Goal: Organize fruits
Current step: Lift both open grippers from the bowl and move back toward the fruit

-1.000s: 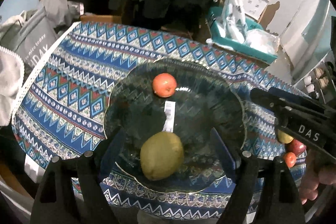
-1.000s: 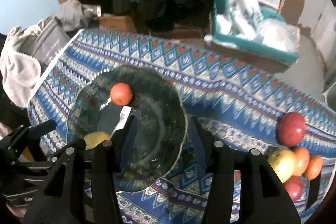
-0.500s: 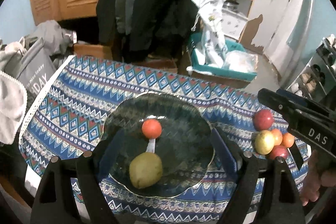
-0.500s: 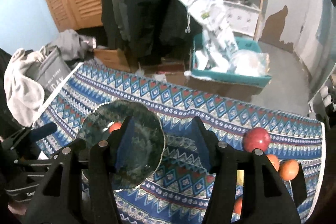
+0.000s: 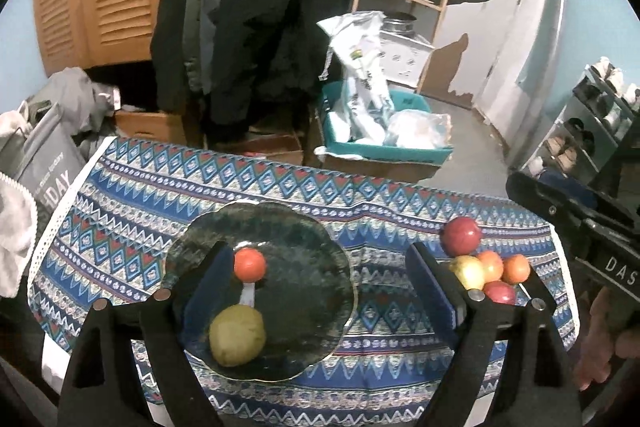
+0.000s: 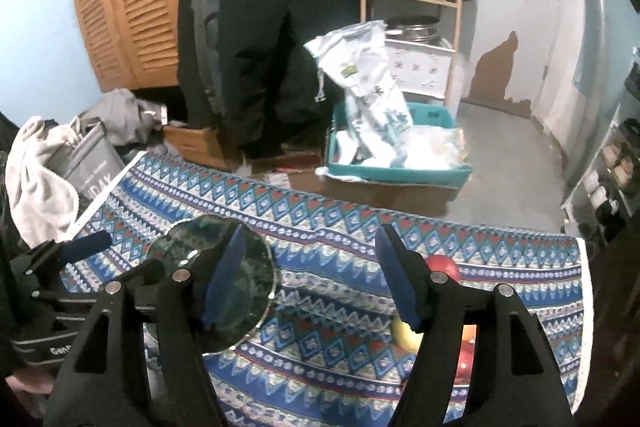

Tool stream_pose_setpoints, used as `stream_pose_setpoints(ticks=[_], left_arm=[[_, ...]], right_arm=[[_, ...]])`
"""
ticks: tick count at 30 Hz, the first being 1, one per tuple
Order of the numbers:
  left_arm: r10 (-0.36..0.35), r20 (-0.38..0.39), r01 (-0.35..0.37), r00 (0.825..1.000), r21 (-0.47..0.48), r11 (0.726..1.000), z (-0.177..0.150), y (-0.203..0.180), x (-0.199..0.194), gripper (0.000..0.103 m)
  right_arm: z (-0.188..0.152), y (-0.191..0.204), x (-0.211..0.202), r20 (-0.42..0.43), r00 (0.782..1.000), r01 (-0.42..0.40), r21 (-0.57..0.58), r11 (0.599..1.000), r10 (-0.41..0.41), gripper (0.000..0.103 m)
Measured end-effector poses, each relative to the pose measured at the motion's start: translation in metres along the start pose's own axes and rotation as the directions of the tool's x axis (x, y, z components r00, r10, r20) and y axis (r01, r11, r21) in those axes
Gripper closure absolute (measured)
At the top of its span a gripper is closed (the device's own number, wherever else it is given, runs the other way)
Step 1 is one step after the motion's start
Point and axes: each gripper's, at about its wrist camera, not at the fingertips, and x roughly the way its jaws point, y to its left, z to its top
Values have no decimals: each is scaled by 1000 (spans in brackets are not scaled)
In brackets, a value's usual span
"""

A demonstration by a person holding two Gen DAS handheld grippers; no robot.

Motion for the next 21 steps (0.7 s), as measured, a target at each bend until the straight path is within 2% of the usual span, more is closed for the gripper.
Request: stream_pose_setpoints(ticks=[5,21], left_arm=[[-29,23,28,999,19,999,3,-18,-5,7],[-99,10,97,995,114,989,3,-79,-5,7]], right_arm=[[-6,-20,-9,11,1000,21,23,1000,-21,34],[-34,-90,-40,19,993,111,108,988,-114,33]])
